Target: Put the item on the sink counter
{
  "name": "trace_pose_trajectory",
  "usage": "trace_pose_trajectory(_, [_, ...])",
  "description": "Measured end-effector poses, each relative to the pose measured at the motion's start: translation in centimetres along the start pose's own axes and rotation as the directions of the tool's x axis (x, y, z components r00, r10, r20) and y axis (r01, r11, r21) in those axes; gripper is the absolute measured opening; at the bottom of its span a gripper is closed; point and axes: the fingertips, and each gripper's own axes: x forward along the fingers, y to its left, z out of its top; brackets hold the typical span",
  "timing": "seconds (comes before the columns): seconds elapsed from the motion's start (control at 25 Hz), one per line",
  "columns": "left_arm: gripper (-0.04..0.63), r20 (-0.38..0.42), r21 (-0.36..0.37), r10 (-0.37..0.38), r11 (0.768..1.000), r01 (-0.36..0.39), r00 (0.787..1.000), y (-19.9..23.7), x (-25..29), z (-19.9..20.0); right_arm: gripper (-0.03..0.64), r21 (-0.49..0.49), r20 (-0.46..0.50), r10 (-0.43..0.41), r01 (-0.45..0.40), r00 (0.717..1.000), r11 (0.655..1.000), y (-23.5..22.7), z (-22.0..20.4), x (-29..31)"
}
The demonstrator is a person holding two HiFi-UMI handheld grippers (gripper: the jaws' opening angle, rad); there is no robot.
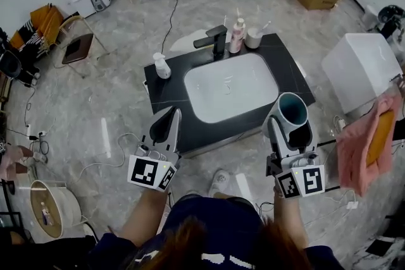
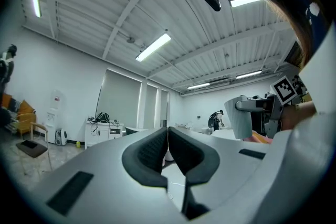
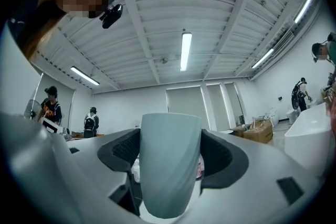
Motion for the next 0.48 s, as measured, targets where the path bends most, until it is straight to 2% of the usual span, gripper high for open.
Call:
trace_pose_trajectory(0.12, [0.023,0.011,0.012,0.024,1.000,-0.024,1.000,-0.4,2.6,-0.2,0.370,0.015,-0.006,0.008,-0.008,1.000,1.000,-3.1,-0.3,1.7])
trace_pose_trajectory(0.24, [0.023,-0.012,0.014,0.035,0.999,-0.035,0.999,-0.4,4.7,-1.3,0.369,0.045,-0.008,-0.004,0.004,1.000,0.999,-5.5,-0.9,3.1])
trace_pose_trajectory(0.4, [0.023,-0.042,0.012,0.041,0.999,-0.041,0.998,0.4,7.1,-2.0,0.368,0.066,-0.025,-0.013,0.014,1.000,0.998,-7.4,-1.6,4.7])
trace_pose_trajectory(0.48, [0.023,-0.029,-0.002,0.043,0.999,-0.043,0.999,1.1,9.0,-1.8,0.368,0.071,-0.029,-0.019,0.021,0.999,0.997,-8.3,-2.0,6.3])
